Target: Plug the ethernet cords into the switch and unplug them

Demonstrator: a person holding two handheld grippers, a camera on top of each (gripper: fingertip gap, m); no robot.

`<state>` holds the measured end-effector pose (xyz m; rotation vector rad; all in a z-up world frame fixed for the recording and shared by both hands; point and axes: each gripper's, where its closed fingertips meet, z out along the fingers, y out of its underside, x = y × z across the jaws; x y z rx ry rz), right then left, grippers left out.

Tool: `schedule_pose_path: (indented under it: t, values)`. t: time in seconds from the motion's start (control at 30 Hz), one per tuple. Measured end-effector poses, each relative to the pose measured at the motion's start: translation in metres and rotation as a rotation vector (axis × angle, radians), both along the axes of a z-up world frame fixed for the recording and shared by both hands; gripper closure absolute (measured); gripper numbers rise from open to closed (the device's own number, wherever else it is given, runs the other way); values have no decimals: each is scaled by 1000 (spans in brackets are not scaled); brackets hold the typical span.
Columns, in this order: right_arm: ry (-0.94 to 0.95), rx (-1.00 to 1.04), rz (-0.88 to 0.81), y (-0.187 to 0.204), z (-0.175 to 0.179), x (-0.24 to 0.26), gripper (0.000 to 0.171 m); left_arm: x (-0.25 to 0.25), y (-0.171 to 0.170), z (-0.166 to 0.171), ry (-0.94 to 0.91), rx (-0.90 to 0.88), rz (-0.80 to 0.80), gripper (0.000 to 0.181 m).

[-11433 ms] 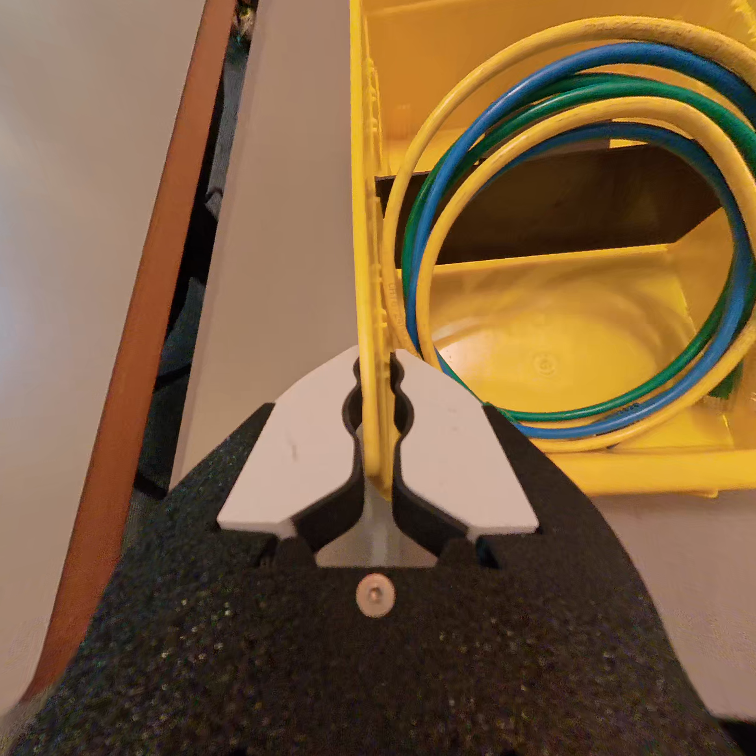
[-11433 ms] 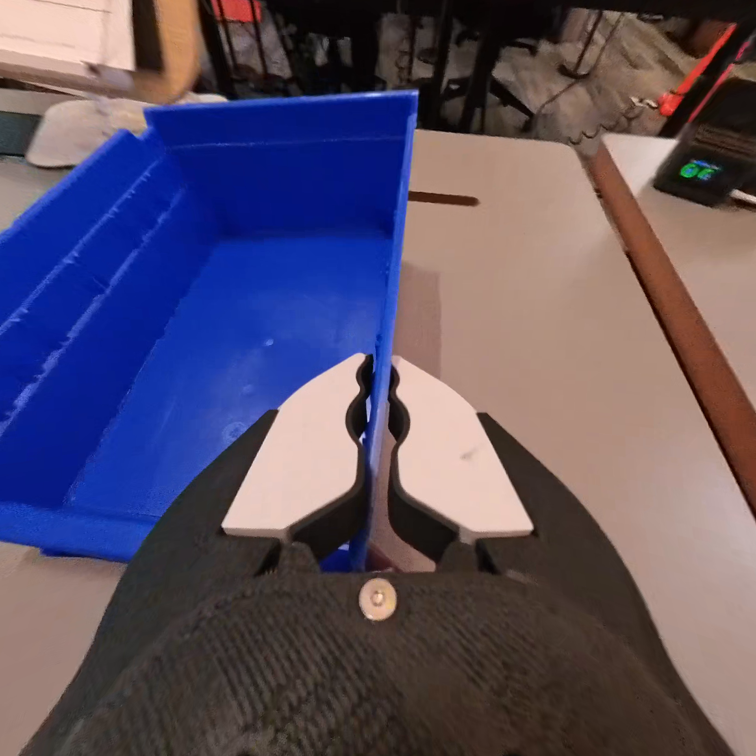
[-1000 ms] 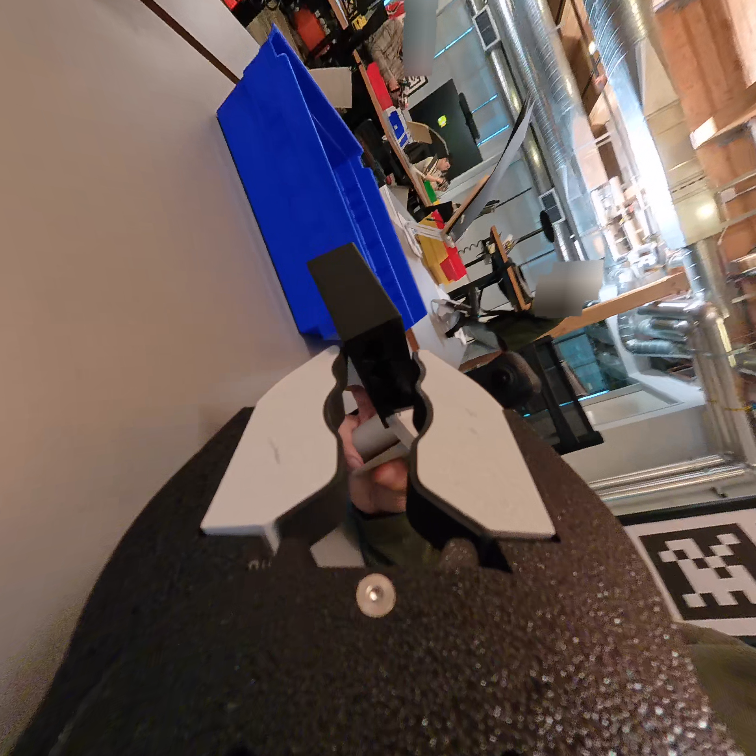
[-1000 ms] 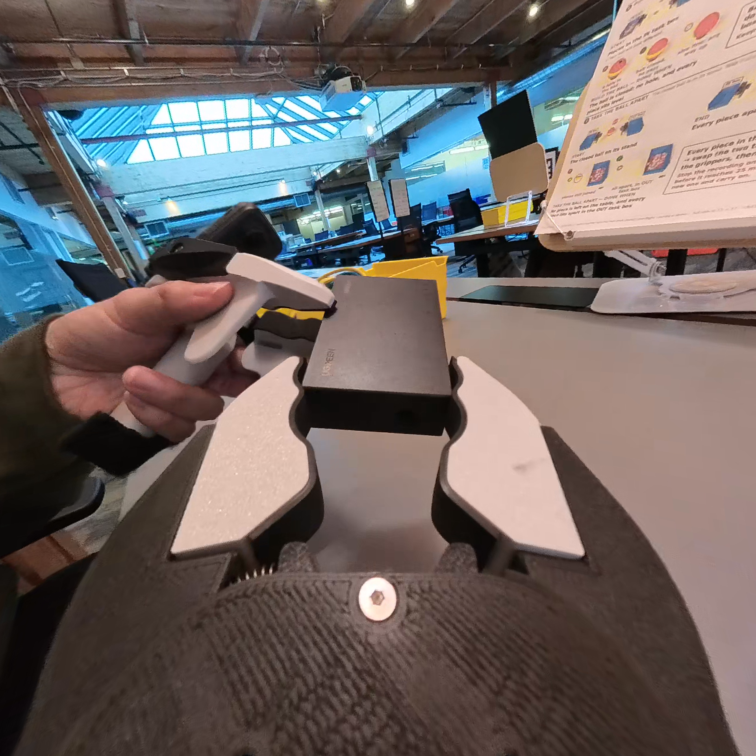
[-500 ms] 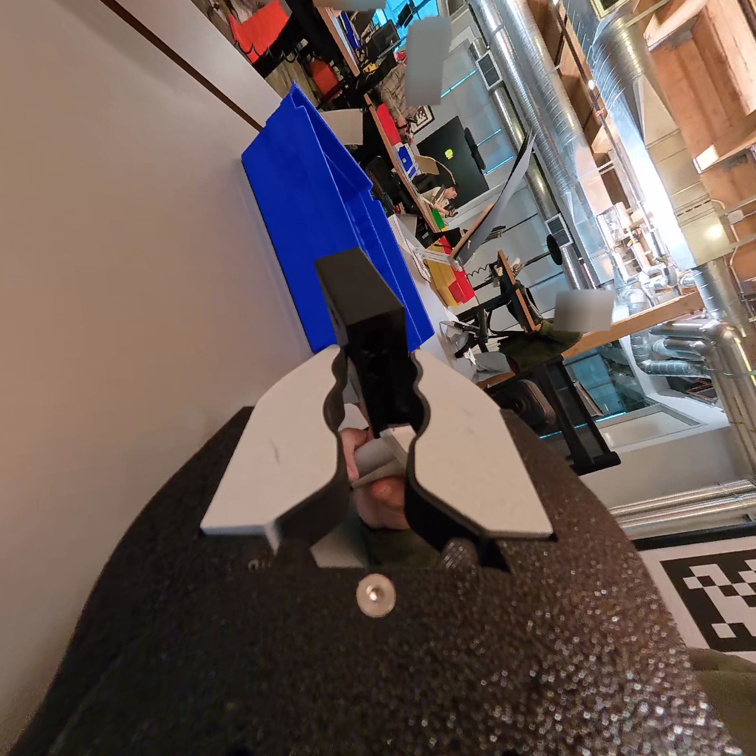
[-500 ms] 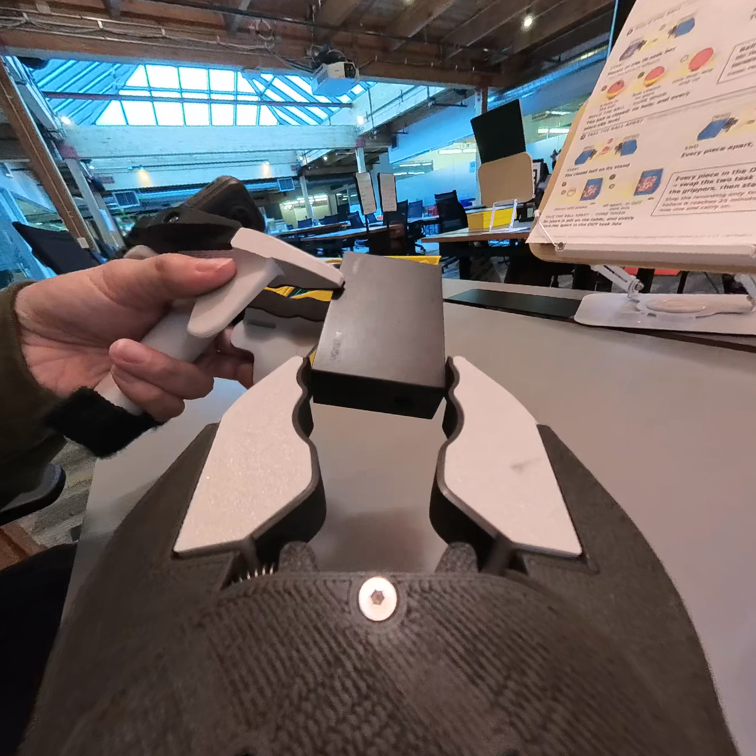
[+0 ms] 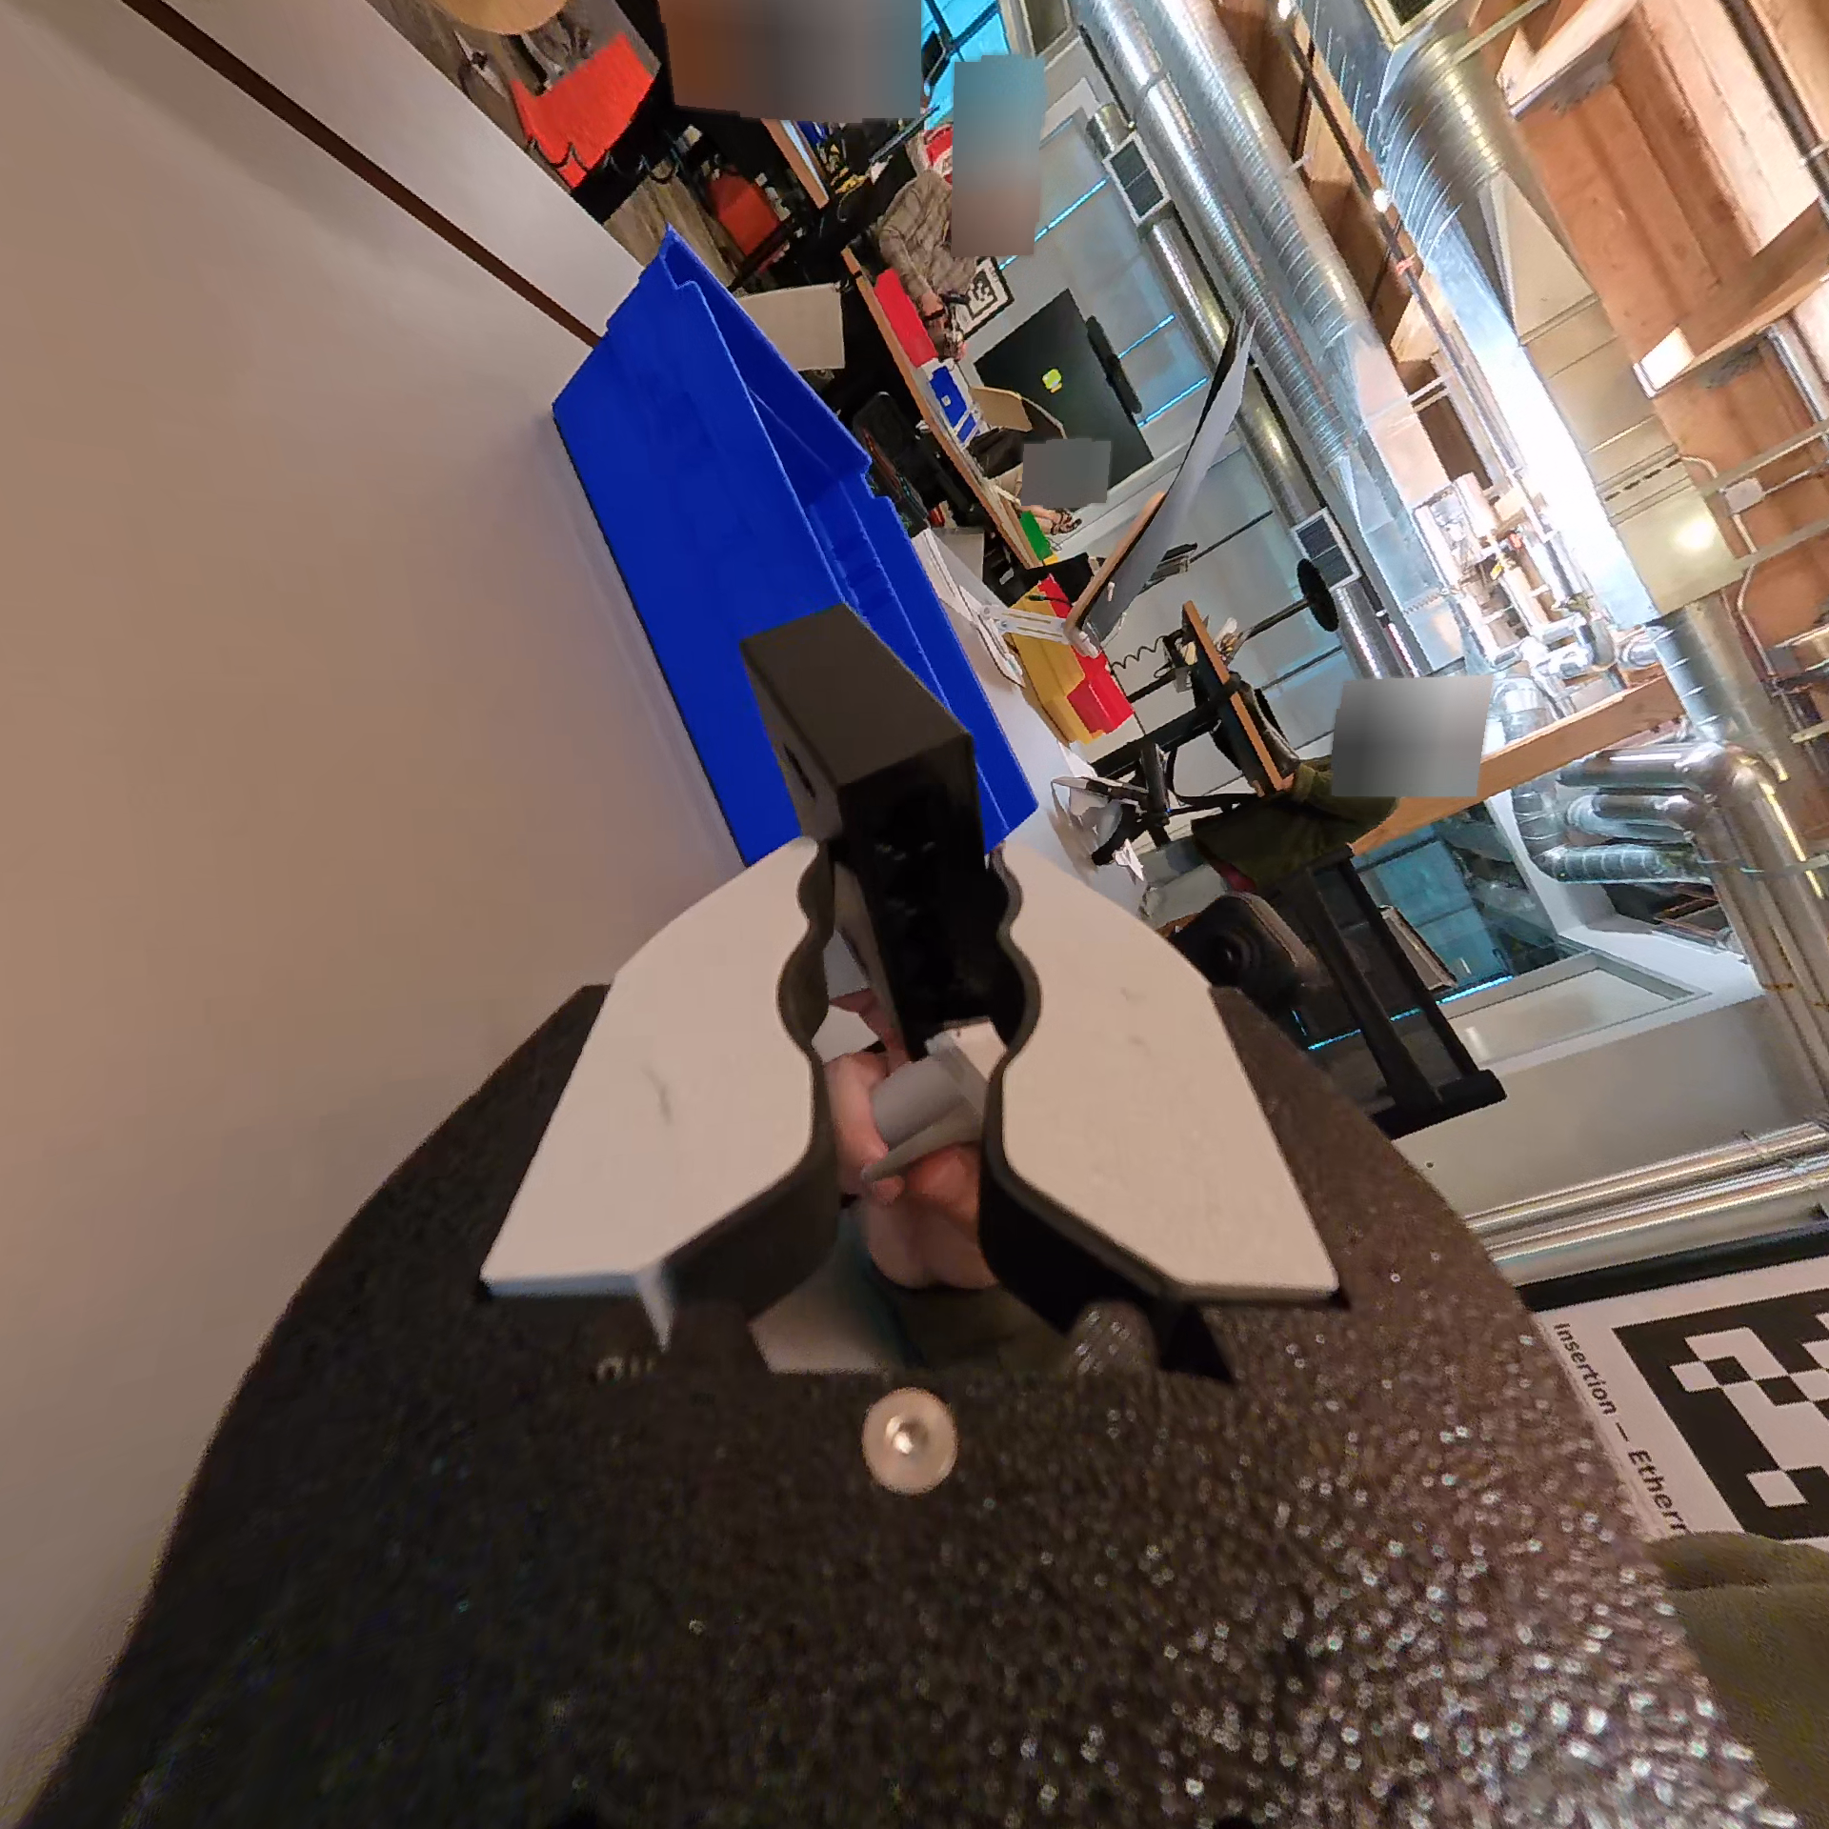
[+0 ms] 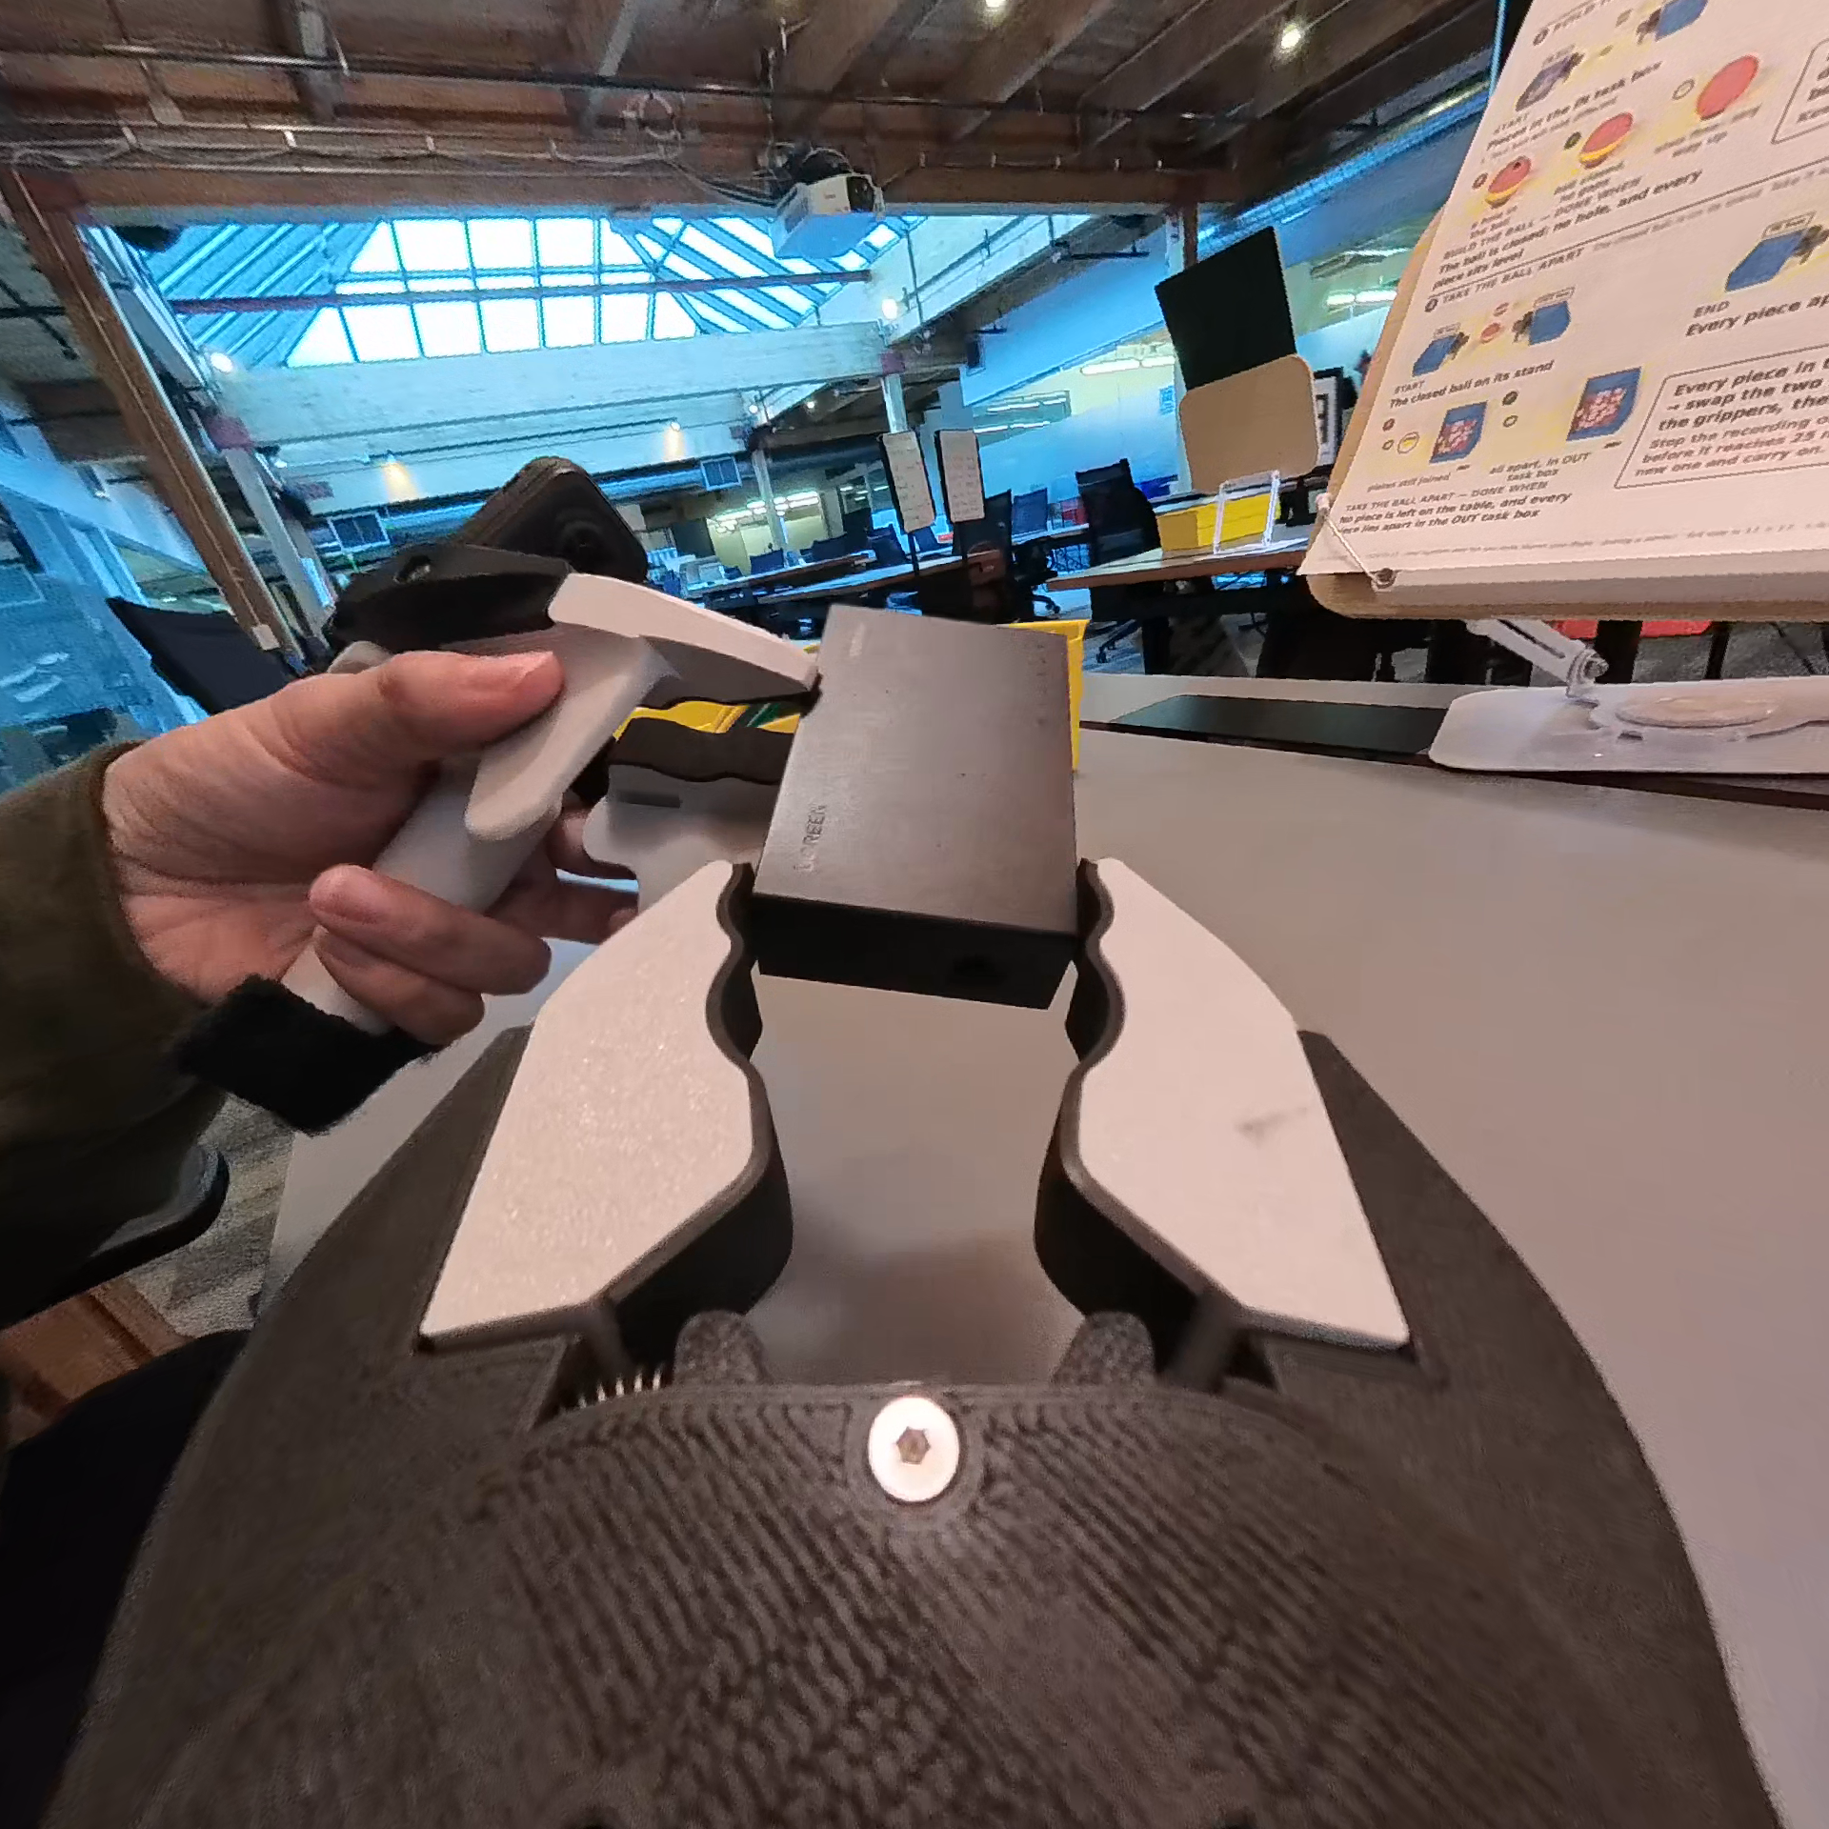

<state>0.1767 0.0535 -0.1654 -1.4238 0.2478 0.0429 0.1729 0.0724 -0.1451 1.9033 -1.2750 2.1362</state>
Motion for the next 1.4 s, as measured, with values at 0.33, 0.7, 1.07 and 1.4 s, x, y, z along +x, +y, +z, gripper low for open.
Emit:
schedule_pose_path:
  t: [0.33, 0.7, 1.07, 1.4]
  values:
    - [31, 18, 5, -3, 1, 4, 109, -2, 3, -2, -12, 137, -14, 136]
    - [23, 33, -9, -6, 3, 5, 109, -7, 9, -3, -31, 193, -16, 129]
    - [4, 46, -18, -10, 5, 8, 109, -64, 229, 24, 215, 976, 393, 130]
    - [-8, 41, 2, -7, 5, 5, 109, -49, 292, -67, 498, 955, 135, 143]
